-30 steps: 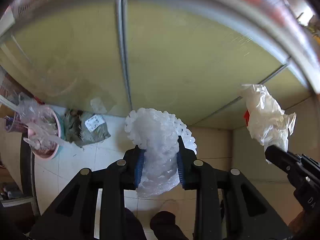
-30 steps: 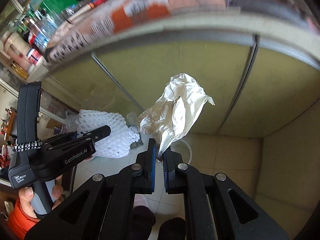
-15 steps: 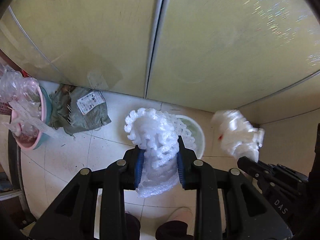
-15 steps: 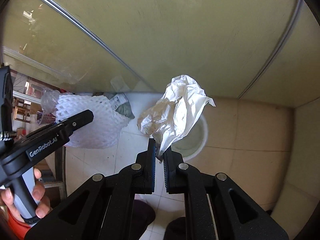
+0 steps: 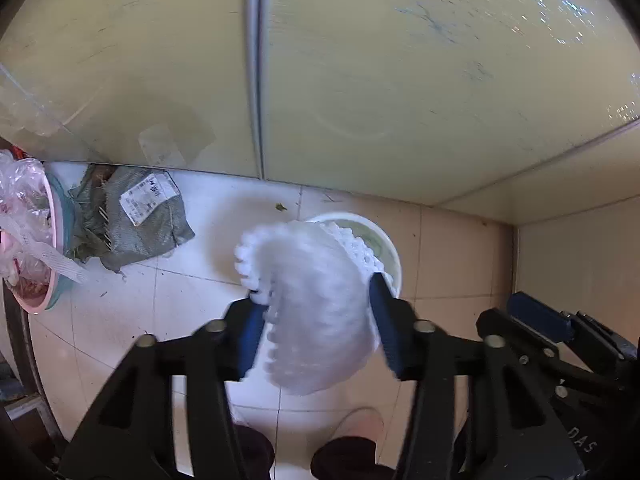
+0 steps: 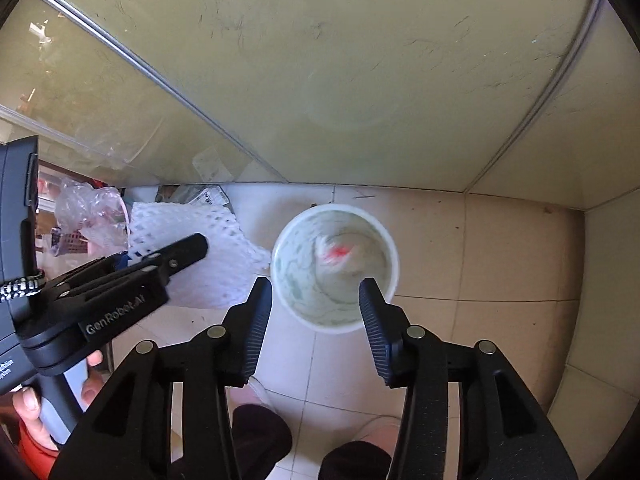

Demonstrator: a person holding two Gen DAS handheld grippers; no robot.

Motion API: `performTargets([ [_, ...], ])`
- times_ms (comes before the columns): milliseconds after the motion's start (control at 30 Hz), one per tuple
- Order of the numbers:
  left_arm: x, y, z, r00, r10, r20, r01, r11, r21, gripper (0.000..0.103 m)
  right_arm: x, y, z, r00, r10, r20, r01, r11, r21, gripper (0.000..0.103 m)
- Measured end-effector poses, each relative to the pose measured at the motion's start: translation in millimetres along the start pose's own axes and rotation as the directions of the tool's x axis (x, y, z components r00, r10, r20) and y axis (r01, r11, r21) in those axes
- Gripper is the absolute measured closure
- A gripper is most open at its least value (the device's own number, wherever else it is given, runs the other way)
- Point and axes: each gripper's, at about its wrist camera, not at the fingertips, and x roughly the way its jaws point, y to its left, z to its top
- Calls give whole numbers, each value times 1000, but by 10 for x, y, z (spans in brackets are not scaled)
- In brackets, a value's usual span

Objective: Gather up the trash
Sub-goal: 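Open the right tool over the bin while the left tool releases the foam net, then raise both tools back up toward the counter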

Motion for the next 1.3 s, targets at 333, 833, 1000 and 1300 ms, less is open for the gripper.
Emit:
performTargets([
  [333, -557, -100, -8, 999, 33, 11, -33, 999, 31, 50, -461, 47, 100, 998, -10, 58, 8, 1000, 26, 61],
  [833, -3061, -371, 139, 977, 10, 212, -35, 993, 114, 50, -2474, 717, 226, 970, -37, 239, 36, 999, 9, 61],
  [1000, -4018, -494, 183, 942, -17, 334, -45, 983, 179, 50, -3310, 1012, 188, 933, -44, 356, 37, 999, 26, 61],
  [1300, -5608, -553, 149, 831, -148, 537, -2, 963, 268, 43, -4550, 1663, 56, 813, -89, 575, 61, 996, 68, 61],
])
